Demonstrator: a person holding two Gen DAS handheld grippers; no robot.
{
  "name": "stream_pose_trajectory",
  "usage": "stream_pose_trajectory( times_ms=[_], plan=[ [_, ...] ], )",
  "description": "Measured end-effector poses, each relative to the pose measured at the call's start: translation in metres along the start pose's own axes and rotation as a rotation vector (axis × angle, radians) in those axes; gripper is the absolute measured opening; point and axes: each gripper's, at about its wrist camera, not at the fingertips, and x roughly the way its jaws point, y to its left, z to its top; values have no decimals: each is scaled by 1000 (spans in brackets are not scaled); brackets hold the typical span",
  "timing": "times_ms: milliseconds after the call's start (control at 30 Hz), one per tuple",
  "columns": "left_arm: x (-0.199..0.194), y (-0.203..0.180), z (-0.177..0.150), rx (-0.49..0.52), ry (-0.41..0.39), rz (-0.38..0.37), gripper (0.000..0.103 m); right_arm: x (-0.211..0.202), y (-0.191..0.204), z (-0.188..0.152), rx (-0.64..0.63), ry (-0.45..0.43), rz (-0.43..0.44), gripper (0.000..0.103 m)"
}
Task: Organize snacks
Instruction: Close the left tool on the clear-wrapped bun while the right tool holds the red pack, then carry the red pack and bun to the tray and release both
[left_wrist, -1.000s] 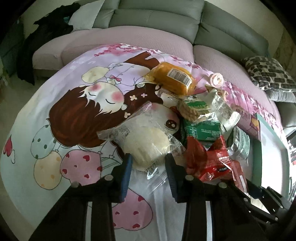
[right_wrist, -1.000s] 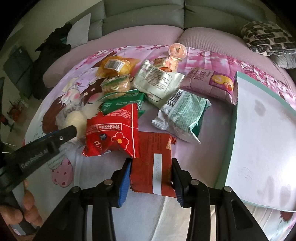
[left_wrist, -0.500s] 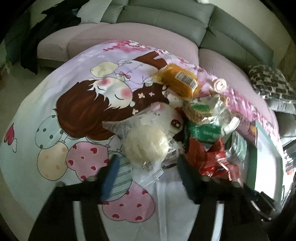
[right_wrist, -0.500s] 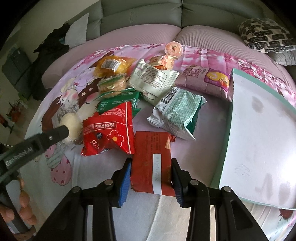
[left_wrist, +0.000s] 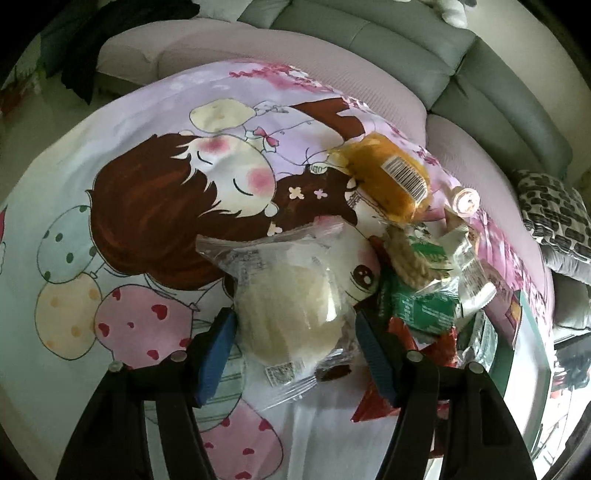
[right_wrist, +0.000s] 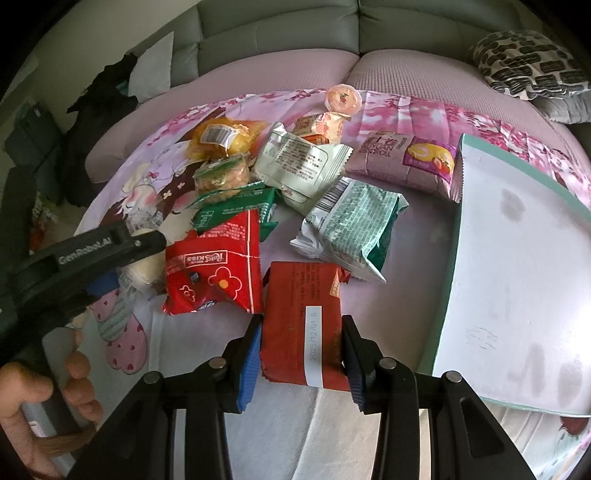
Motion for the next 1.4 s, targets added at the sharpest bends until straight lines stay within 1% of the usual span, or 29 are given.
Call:
stream_pose_trajectory(
  times_ms=[100,133,267,433,533,600,733,900,1033,1167,1300,1400],
  plan=[
    [-3,0,-1,1,-5,-2,57,-7,-2,1,9,-25,10,43],
    [-4,1,-1,-1,-9,-4,56,-10,-2,2,12,-32,13,43],
    [-12,3,-4,3,-17,4,55,-16,-7,4,36,-56,30,42],
    [-33,0,-5,14,-69,9,54,-29,-14,10,60,-105,60,42],
    [-48,-11,-4,45,-102,-1,54,-38,-19,16,73,-148,74,42],
    [-57,-24,-3,85,-118,-15,54,-43,-26,19,89,-175,75,42],
    [-69,-58,-2,170,-134,-51,54,-53,-47,27,136,-230,33,42],
    [-72,-103,-4,276,-129,-105,54,-63,-87,36,222,-281,-54,42],
    [-74,-141,-12,364,-123,-140,54,-72,-121,38,299,-313,-130,42],
    [-64,-182,-21,473,-102,-166,54,-79,-160,37,377,-329,-167,43],
    [-51,-213,-30,550,-62,-194,54,-85,-192,33,447,-340,-225,43],
    [-46,-237,-37,619,-57,-201,54,-90,-215,29,497,-348,-263,42]
  ],
)
